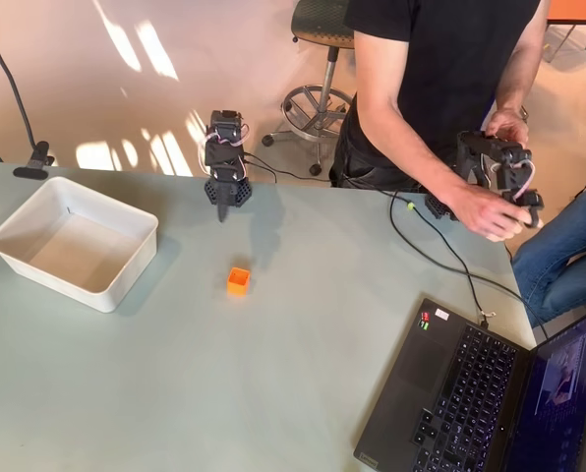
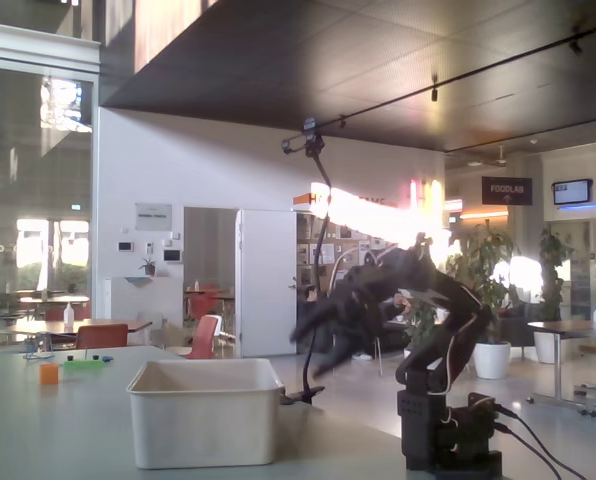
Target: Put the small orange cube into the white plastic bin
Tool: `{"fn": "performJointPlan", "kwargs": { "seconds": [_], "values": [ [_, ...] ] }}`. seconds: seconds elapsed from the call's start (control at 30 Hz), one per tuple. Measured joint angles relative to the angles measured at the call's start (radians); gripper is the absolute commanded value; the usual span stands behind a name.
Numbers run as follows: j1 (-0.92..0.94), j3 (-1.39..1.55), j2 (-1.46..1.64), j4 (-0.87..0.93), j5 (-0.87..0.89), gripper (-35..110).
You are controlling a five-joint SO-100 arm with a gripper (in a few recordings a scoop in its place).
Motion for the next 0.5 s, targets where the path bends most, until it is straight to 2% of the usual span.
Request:
{"fn": "performJointPlan", "kwargs": {
  "seconds": [0.2,0.5],
  "values": [
    [-0.037,-0.005,-0.169,0.040,0.092,64],
    [-0.041,-0.018,-0.420,0.000,0.327,66]
  ]
}}
